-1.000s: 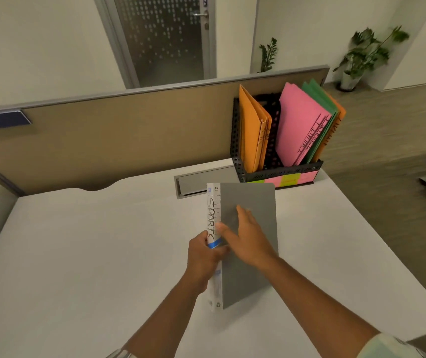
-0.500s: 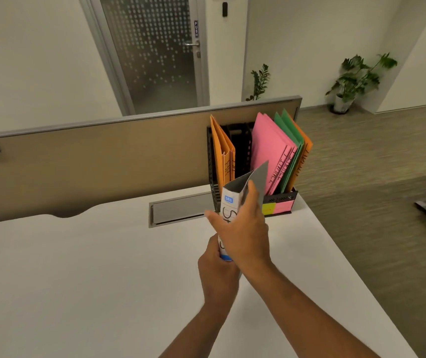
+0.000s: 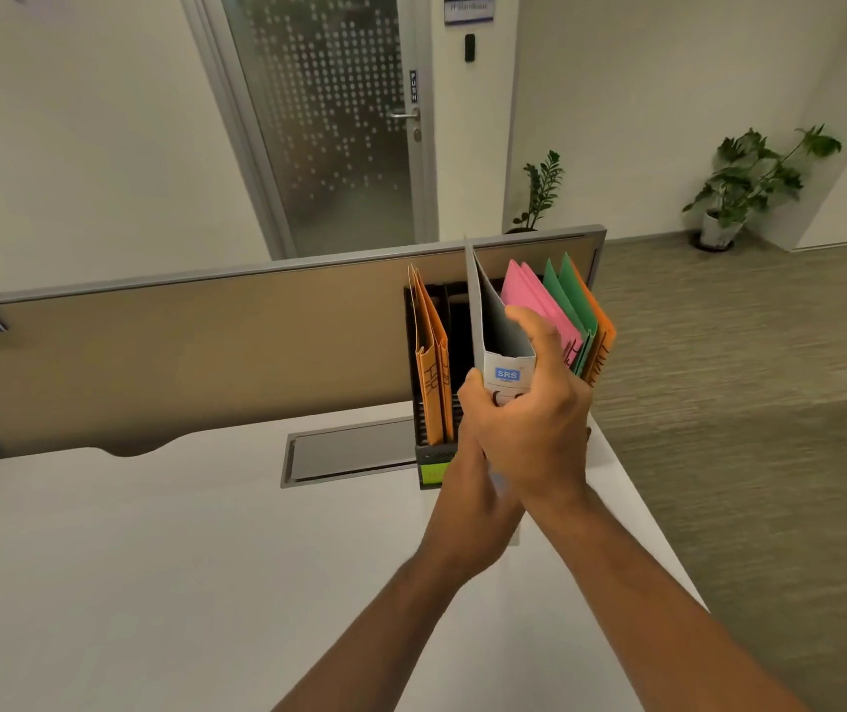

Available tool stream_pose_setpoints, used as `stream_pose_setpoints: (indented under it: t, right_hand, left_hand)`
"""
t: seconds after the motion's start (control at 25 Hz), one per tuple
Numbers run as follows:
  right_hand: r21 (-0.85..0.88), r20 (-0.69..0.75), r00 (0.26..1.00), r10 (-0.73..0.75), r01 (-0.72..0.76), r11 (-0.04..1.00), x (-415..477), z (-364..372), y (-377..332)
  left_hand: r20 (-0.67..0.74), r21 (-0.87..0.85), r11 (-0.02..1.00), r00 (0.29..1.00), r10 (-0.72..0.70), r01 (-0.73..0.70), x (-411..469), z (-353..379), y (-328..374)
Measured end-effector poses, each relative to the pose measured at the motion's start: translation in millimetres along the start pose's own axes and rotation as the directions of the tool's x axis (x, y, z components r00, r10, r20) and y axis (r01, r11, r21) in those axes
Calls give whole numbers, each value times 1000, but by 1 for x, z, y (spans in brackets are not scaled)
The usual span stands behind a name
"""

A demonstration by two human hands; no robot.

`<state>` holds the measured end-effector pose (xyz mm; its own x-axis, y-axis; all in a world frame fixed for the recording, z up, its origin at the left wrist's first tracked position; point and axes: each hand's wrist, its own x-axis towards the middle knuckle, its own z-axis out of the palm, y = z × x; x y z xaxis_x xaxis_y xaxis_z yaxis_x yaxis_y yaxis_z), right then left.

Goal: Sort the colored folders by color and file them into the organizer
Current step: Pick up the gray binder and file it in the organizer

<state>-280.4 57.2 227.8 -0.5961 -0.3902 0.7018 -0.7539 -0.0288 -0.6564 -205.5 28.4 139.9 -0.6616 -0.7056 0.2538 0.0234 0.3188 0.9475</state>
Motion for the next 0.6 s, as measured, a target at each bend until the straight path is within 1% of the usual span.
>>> stream_pose_setpoints:
  t: [0.16, 0.32, 0.44, 0.6]
  right_hand:
    - [59, 22, 999, -42, 41, 997, 35, 16, 19]
    - [113, 40, 995, -93, 88, 990, 65, 33, 42]
    - [112, 63, 993, -96, 88, 990, 78, 45, 62]
    - [102, 104, 993, -47, 37, 994, 77, 58, 90]
  left_hand:
    - [-76, 5, 999, 996, 35, -35, 51, 5, -2]
    - [-155, 57, 996, 985, 80, -71, 97, 5, -15]
    - [-192, 111, 993, 980, 53, -32, 125, 5, -35]
    - [-196, 62, 998, 981, 0, 12, 145, 8, -65]
